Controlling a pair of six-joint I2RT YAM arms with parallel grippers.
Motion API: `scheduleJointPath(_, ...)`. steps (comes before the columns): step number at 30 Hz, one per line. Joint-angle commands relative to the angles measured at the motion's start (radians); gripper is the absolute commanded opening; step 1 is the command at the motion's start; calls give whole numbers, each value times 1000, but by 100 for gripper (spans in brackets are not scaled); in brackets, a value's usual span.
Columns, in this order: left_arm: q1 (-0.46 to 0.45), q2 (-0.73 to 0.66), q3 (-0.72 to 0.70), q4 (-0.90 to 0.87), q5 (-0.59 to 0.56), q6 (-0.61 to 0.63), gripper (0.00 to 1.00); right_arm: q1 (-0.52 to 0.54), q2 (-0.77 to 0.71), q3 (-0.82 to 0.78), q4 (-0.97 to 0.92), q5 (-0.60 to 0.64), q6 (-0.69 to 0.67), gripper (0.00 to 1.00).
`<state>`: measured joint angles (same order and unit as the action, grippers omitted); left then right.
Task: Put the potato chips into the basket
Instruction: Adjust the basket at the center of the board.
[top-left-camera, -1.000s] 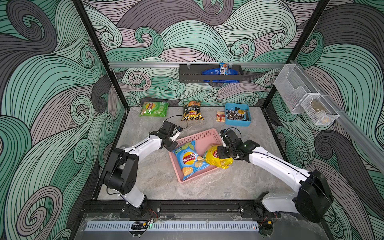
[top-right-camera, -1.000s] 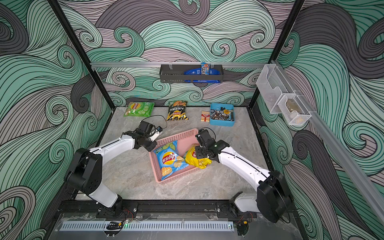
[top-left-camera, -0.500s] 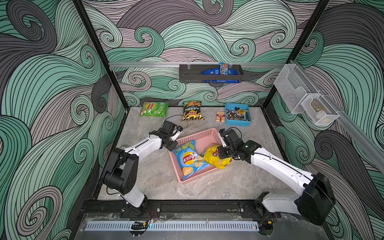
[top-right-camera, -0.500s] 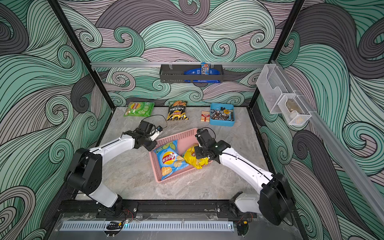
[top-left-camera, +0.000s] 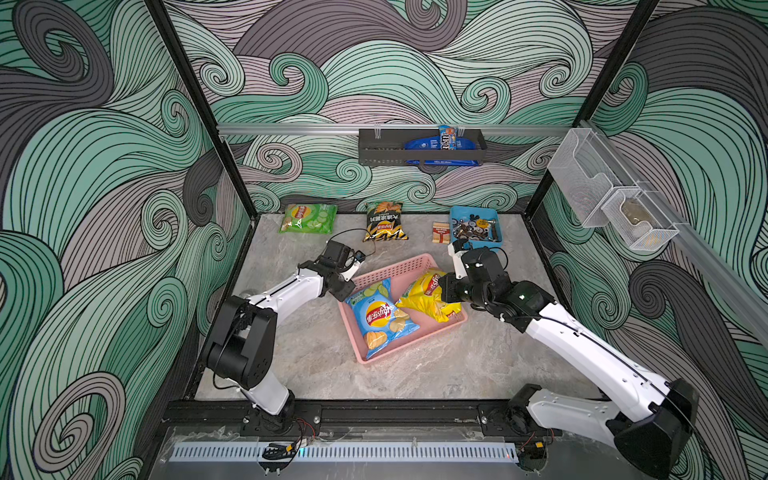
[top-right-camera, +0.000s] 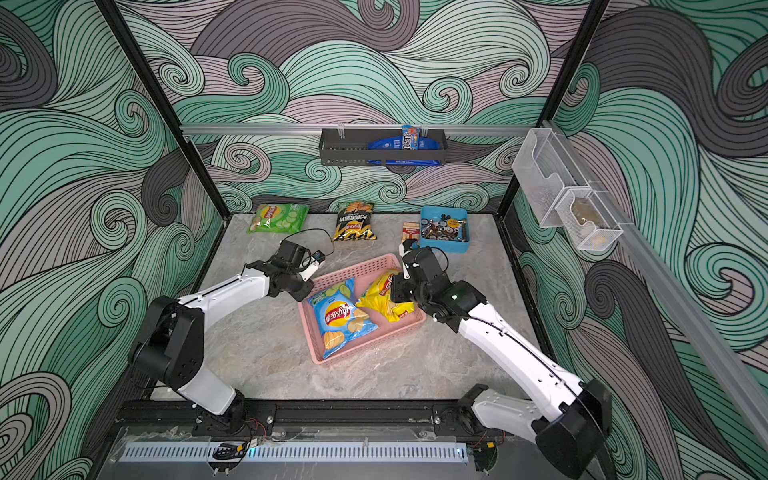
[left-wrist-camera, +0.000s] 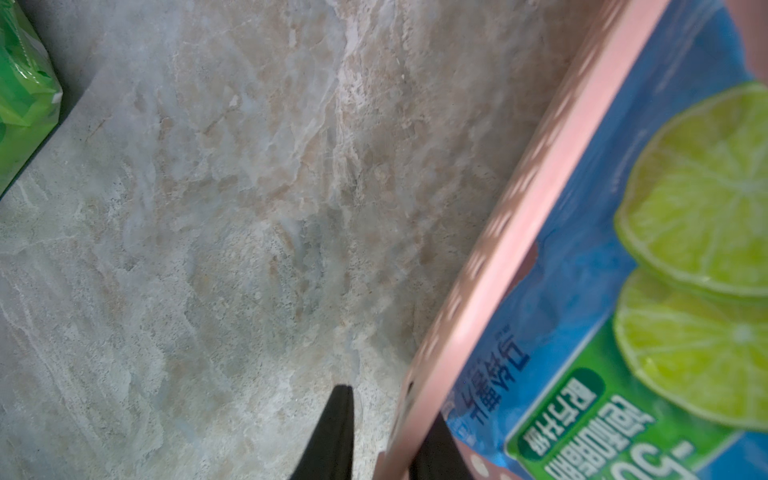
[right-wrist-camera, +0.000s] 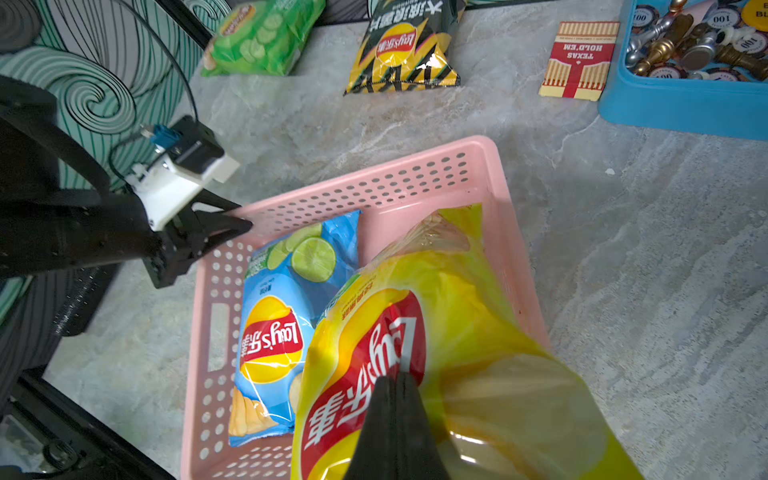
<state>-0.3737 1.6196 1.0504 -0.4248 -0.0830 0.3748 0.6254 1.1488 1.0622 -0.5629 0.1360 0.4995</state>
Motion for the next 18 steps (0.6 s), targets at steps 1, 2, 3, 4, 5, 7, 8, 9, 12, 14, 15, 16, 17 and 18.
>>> scheduleJointPath(1,-4,17,37,104,-47,-5,0,7,-15,2,147,12,100,0)
scheduleJointPath(2,-5,18,38,103,-48,-5,0,7,-14,-10,186,21,117,0)
scheduleJointPath(3,-7,19,37,103,-48,-6,0,8,-11,-19,217,30,129,0)
scheduleJointPath(4,-7,20,39,102,-47,-7,0,8,-4,-26,237,50,139,0)
scheduleJointPath(5,-8,19,39,102,-48,-8,0,9,0,-31,253,75,148,0)
scheduleJointPath(7,-8,21,39,100,-47,-8,0,9,15,-50,300,116,161,0)
scheduleJointPath(8,-10,21,39,101,-47,-9,0,10,20,-58,320,137,166,0)
scheduleJointPath(9,-10,22,39,99,-49,-8,0,10,28,-66,335,154,174,0)
scheduleJointPath(12,-11,24,42,98,-50,-10,0,15,48,-98,392,179,204,0)
scheduleJointPath(14,-11,25,46,96,-53,-11,0,28,50,-127,412,210,224,0)
scheduleJointPath(15,-11,27,48,95,-53,-12,0,35,47,-148,423,221,234,0)
scheduleJointPath(16,-11,28,50,93,-54,-14,0,42,45,-171,437,233,243,0)
scheduleJointPath(17,-11,29,54,92,-53,-16,0,48,39,-197,457,239,251,0)
scheduleJointPath(18,-11,31,55,91,-50,-17,0,51,38,-227,482,240,264,0)
